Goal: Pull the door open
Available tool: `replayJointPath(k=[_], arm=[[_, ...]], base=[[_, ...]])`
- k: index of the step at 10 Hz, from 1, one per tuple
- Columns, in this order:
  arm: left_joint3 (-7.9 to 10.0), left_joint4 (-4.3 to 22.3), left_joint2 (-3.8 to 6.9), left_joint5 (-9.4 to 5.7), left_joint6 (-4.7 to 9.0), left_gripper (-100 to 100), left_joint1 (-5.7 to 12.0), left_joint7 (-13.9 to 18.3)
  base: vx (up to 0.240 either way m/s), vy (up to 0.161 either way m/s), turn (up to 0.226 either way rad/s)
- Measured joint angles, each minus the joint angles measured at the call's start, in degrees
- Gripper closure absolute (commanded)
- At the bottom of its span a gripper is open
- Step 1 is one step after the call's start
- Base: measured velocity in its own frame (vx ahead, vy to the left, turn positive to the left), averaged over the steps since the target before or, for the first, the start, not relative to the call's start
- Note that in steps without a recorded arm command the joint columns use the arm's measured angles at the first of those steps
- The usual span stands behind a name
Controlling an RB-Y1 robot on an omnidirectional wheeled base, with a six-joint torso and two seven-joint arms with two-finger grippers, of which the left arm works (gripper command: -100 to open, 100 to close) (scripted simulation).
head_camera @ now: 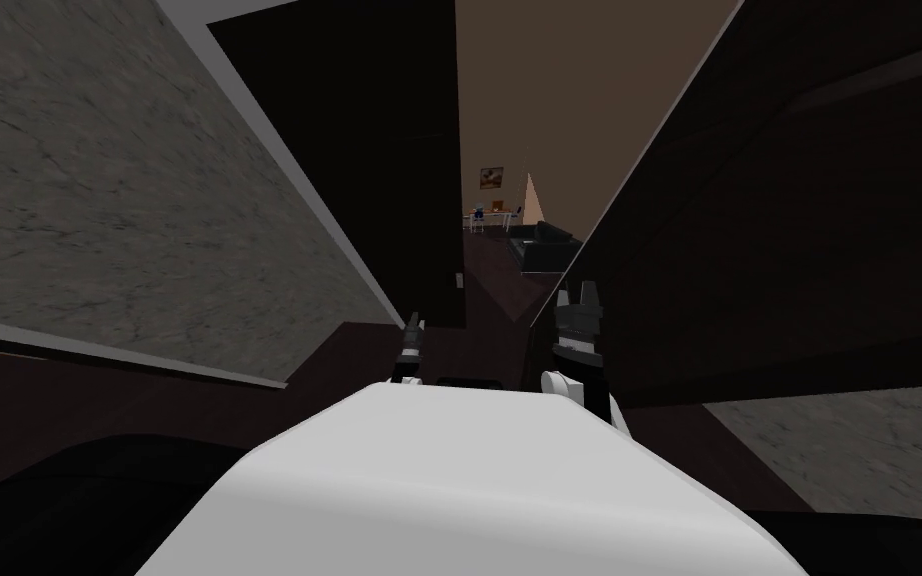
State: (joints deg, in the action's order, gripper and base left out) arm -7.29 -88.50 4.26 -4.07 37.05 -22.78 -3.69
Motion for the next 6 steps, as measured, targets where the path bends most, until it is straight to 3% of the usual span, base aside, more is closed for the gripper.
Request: replayJointPath(k=[6], arm=[[-1.62, 7.42, -1.07, 0.59, 1.92, -100, 1.30, -0.85]], base=[[0.122, 0.001, -0.022]])
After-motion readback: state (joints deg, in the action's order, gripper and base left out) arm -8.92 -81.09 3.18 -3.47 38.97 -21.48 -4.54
